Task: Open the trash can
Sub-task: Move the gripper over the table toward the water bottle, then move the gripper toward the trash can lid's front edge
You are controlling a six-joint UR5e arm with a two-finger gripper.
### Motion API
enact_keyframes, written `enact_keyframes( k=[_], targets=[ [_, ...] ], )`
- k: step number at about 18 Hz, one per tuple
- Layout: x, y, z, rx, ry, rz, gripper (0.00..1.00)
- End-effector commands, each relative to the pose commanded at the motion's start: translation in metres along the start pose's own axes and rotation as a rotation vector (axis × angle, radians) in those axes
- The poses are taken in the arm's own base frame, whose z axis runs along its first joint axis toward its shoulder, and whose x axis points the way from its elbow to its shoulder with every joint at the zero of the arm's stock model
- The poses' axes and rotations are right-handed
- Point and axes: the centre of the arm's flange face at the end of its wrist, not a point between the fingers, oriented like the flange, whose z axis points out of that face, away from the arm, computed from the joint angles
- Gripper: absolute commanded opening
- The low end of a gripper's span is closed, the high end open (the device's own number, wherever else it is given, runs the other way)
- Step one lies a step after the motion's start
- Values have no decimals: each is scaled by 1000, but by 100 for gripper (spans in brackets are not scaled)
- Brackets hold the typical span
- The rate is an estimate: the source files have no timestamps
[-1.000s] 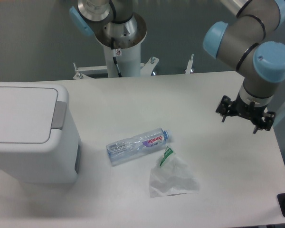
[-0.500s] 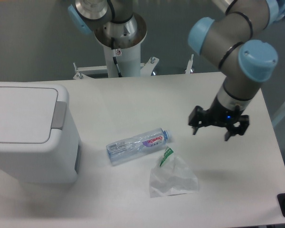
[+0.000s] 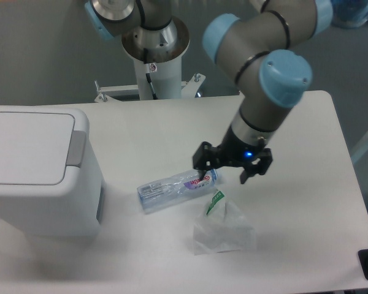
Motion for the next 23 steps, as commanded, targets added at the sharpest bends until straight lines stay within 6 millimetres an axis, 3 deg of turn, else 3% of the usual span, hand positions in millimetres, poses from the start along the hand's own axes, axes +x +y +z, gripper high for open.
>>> enact_keyframes(
  k=[4,8,10,21,23],
  targets=[
    [44,-5,-17,29,-4,5,100],
    [81,0,-17,13,43,40,100],
    [101,4,-35,57,82,60,100],
    [136,24,-45,77,124,77,100],
    [154,23,-41,69,133,97,100]
  ],
)
